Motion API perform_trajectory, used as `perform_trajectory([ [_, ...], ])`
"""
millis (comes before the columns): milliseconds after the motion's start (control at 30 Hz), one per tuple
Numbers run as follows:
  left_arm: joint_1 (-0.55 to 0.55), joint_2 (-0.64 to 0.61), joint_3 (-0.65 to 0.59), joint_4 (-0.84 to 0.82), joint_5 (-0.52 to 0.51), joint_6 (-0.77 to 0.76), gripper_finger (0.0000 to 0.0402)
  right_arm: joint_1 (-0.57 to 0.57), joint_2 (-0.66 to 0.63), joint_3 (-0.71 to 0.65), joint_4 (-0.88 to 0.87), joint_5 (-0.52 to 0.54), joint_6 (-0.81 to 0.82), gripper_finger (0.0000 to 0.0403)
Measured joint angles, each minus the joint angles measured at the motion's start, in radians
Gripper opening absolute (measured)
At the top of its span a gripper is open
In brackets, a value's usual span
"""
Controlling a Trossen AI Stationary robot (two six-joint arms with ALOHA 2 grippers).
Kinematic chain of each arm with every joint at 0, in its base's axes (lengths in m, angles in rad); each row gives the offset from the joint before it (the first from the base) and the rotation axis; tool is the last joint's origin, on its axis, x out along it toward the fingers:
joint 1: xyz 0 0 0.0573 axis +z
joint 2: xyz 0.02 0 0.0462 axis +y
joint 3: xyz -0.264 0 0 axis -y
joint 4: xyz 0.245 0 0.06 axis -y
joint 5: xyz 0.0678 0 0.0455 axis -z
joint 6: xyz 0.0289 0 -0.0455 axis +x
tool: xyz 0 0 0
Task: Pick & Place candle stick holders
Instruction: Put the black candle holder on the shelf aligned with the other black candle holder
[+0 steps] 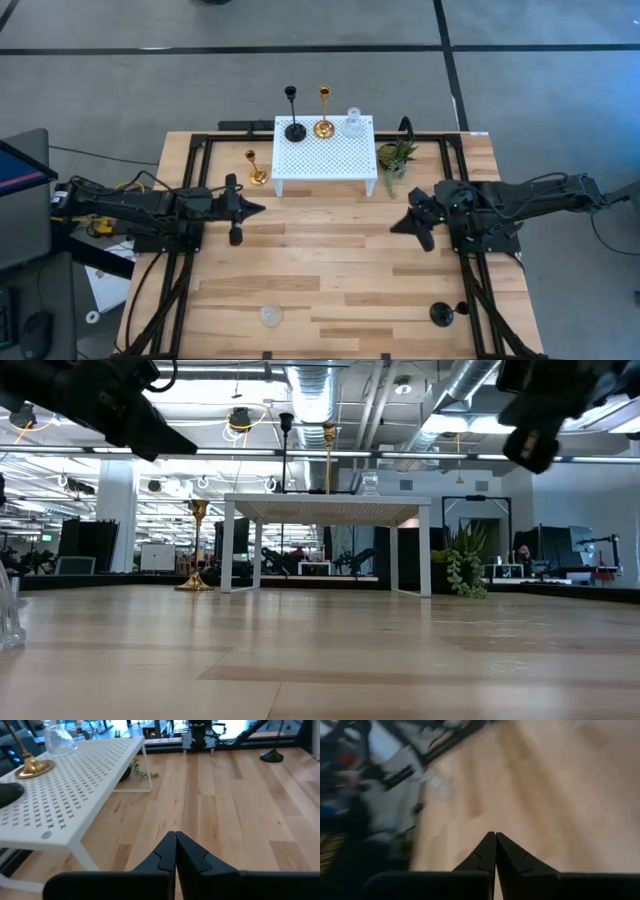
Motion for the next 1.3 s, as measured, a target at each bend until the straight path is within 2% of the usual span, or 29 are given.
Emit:
perform_trajectory([
  [100, 0.000, 0.000, 0.000, 0.007, 0.013, 0.000, 0.0004, 0.000, -0.005, 0.055, -0.124, -0.140, 0.126, 0.0000],
  [167, 0.000, 0.000, 0.000, 0.018, 0.013, 0.000, 0.0006, 0.001, -0.004, 0.113, -0.221, -0.184, 0.189, 0.0000],
  [433, 0.000, 0.000, 0.000, 0.025, 0.014, -0.002, 0.0004, 0.030, 0.058, 0.461, -0.694, -0.181, 0.341, 0.0000],
  [567, 0.000, 0.000, 0.000, 0.026, 0.014, -0.003, 0.0006, 0.086, 0.115, 0.607, -0.923, -0.180, 0.525, 0.0000],
  [667, 0.000, 0.000, 0.000, 0.026, 0.014, -0.003, 0.0005, 0.140, 0.158, 0.668, -1.062, -0.180, 0.689, 0.0000],
  [833, 0.000, 0.000, 0.000, 0.026, 0.014, -0.003, 0.0005, 0.246, 0.211, 0.687, -1.108, -0.202, 0.896, 0.0000],
  [967, 0.000, 0.000, 0.000, 0.026, 0.014, -0.003, 0.0006, 0.333, 0.263, 0.687, -1.085, -0.278, 1.021, 0.0000],
  [1100, 0.000, 0.000, 0.001, 0.026, 0.014, 0.000, 0.0006, 0.414, 0.314, 0.687, -1.066, -0.290, 1.058, 0.0000],
  [1167, 0.000, 0.000, 0.001, 0.026, 0.014, 0.000, 0.0006, 0.455, 0.335, 0.696, -1.067, -0.245, 1.059, 0.0000],
  [1300, 0.000, 0.000, 0.001, 0.026, 0.014, 0.000, 0.0006, 0.547, 0.378, 0.739, -1.063, -0.064, 1.038, 0.0000],
])
